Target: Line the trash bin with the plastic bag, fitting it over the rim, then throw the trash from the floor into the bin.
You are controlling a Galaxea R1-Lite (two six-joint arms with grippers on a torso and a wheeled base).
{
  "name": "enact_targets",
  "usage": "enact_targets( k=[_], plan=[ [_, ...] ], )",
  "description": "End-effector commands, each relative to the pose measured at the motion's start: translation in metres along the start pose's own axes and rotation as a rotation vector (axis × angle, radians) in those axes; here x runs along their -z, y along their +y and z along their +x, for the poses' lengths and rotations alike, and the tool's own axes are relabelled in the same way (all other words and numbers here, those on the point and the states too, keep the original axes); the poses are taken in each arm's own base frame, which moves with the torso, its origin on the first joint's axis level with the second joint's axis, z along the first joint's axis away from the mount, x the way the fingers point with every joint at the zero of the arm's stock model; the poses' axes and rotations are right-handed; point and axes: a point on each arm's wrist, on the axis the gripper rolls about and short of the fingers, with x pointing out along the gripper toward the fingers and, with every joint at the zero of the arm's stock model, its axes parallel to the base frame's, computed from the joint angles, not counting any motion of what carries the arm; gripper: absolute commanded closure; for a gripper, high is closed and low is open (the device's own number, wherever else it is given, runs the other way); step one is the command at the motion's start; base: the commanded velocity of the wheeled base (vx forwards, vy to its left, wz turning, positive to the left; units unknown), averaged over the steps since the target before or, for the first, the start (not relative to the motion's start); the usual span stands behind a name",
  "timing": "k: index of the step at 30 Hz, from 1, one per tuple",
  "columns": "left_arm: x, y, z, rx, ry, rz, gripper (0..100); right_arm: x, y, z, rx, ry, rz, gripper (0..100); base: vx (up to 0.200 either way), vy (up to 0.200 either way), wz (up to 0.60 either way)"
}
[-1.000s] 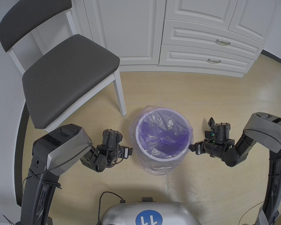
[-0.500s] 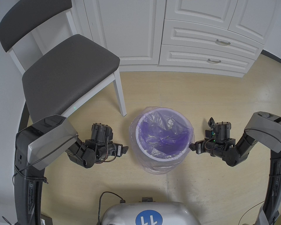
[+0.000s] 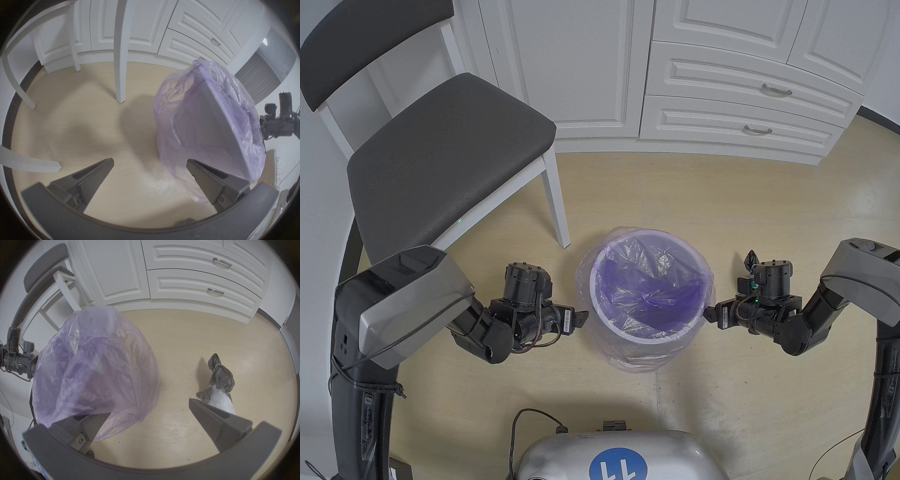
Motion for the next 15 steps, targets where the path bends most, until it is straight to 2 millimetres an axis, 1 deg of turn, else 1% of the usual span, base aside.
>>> enact_targets(
  k=[1, 2, 3, 7, 10, 11, 13, 15],
  plan=[
    [0.014, -0.010, 0.015, 0.022, 0.008, -0.015, 0, 0.002, 0.000, 0.003, 0.001, 0.005, -0.004, 0, 0.000, 0.000, 0.00],
    [0.021, -0.014, 0.022, 0.049, 0.004, -0.039, 0, 0.001, -0.003, 0.004, 0.008, 0.002, -0.001, 0, 0.000, 0.000, 0.00],
    [0.023, -0.016, 0.024, 0.066, -0.002, -0.050, 0, 0.000, -0.005, 0.003, 0.012, -0.003, 0.001, 0, 0.000, 0.000, 0.00],
    [0.025, -0.017, 0.027, 0.087, -0.012, -0.064, 0, -0.003, -0.008, 0.002, 0.019, -0.012, 0.003, 0, 0.000, 0.000, 0.00],
    [0.023, -0.017, 0.036, 0.085, -0.031, -0.074, 0, -0.006, -0.010, 0.000, 0.021, -0.021, 0.004, 0, 0.000, 0.000, 0.00],
    [0.023, -0.017, 0.043, 0.080, -0.036, -0.081, 0, -0.005, -0.010, 0.000, 0.021, -0.018, 0.004, 0, 0.000, 0.000, 0.00],
    [0.024, -0.016, 0.047, 0.077, -0.039, -0.086, 0, -0.005, -0.010, 0.001, 0.022, -0.016, 0.005, 0, 0.000, 0.000, 0.00],
    [0.027, -0.014, 0.058, 0.070, -0.039, -0.089, 0, -0.004, -0.010, 0.002, 0.024, -0.015, 0.005, 0, 0.000, 0.000, 0.00]
  ],
)
